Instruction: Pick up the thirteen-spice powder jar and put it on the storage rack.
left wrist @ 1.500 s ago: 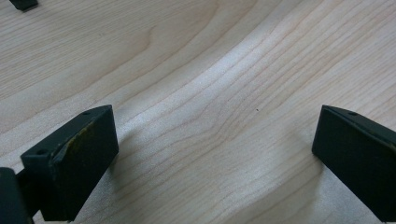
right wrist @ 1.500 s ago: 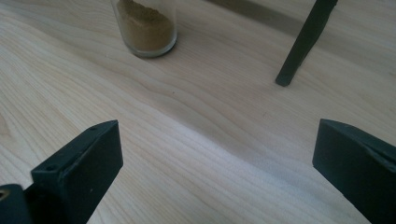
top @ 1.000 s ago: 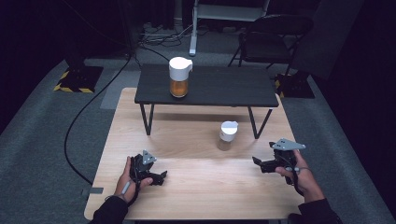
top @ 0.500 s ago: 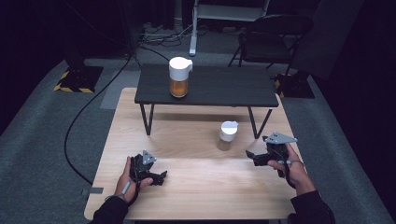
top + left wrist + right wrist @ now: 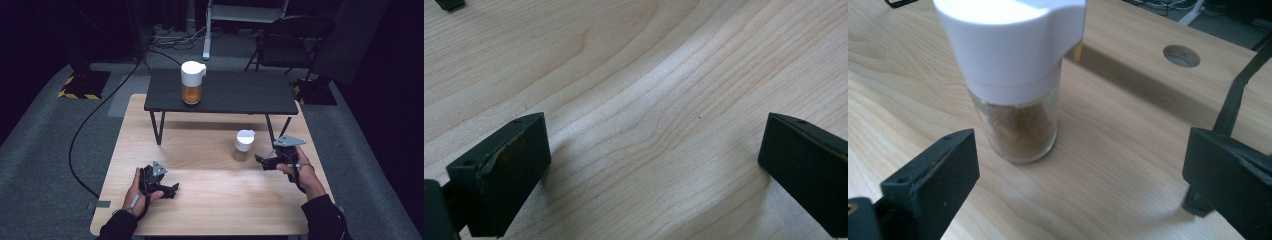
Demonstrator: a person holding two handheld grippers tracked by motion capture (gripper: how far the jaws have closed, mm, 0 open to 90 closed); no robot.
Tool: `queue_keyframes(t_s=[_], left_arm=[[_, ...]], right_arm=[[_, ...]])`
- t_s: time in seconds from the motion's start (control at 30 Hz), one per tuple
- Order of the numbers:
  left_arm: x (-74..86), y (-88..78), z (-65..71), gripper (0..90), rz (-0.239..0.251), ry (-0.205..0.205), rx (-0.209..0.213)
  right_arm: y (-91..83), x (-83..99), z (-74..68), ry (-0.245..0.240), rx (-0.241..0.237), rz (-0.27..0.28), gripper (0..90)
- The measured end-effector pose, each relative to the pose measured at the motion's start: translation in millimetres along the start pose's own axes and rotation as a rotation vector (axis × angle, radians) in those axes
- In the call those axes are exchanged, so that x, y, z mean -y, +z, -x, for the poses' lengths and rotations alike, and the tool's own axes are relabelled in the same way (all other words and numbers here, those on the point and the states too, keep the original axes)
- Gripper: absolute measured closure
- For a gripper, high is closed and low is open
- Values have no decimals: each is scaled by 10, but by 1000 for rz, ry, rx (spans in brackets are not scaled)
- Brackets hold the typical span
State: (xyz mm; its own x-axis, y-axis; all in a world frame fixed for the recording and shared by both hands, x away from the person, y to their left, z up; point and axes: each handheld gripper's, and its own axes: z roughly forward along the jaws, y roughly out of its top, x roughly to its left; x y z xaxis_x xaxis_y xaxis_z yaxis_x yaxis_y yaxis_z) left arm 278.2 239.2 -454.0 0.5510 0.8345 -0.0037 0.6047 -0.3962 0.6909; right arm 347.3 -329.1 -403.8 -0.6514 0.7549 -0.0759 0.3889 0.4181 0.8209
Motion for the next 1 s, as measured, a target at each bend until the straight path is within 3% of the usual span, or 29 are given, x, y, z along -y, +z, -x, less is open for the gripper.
queue_keyframes(t_s=[0.6,1.0], left_arm=[[-1,-1,0,4,-1,0,0],[-1,0,0,4,0,0,0]], right_arm=[[322,-197,-73,-17,-53,11,16],[520,-229,-114,5,-82,3,16]])
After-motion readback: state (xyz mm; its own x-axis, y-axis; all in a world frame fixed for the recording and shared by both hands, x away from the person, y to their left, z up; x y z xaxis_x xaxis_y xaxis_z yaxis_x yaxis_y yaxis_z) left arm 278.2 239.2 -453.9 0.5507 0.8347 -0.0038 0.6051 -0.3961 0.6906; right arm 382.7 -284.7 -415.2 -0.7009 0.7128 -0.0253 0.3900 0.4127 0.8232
